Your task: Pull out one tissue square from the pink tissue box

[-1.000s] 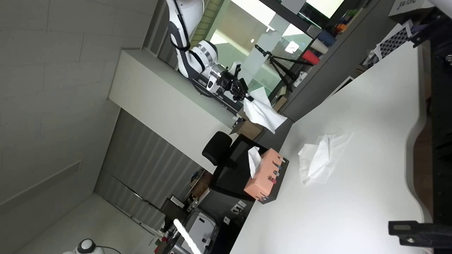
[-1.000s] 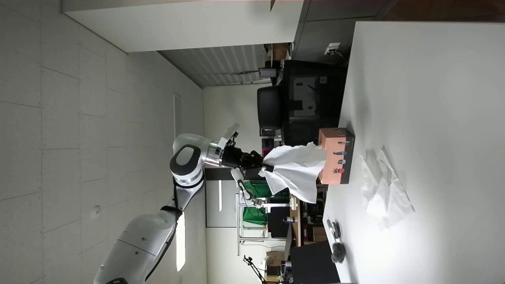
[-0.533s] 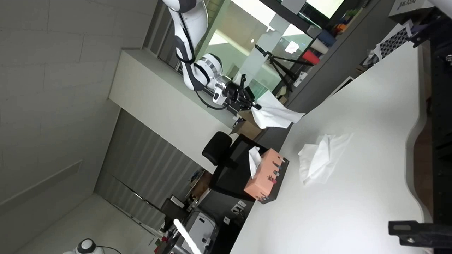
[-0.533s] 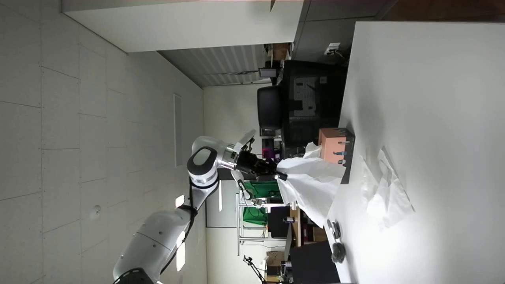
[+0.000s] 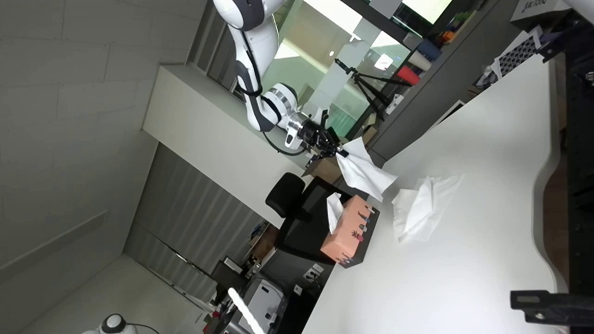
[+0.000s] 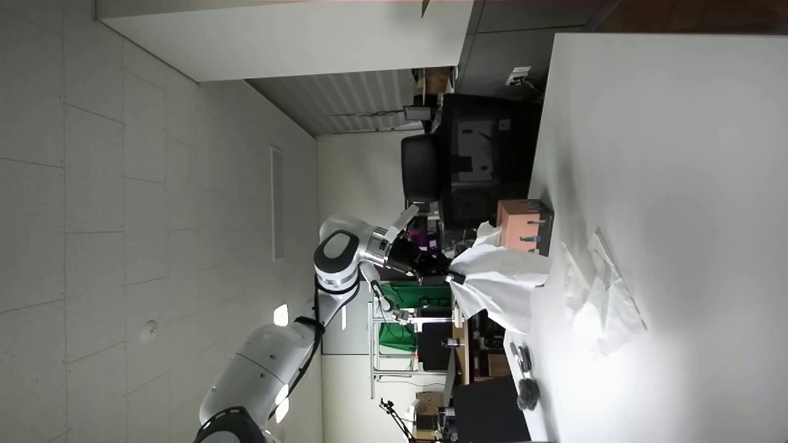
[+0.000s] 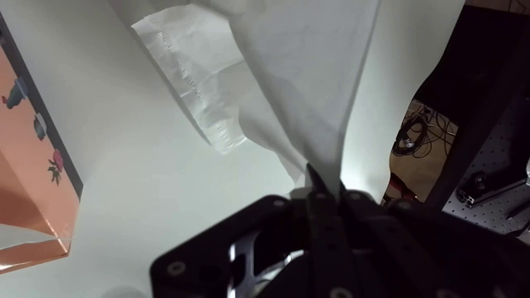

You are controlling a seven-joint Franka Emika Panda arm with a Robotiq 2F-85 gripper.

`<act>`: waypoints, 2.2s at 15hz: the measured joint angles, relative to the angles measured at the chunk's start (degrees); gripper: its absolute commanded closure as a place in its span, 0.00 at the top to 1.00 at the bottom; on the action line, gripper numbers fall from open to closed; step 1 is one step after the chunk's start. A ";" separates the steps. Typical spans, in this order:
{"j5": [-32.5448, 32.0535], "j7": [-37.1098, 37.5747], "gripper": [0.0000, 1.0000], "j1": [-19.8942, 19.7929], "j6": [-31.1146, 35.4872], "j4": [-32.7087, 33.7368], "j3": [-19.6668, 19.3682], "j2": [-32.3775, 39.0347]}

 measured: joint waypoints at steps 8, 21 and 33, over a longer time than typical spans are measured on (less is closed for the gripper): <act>-0.10 -0.03 0.00 0.00 -1.60 0.10 0.02 0.53; -1.35 2.45 0.00 0.19 -15.67 16.20 -0.08 18.54; -1.07 0.06 0.59 -0.96 -6.65 30.01 0.18 31.01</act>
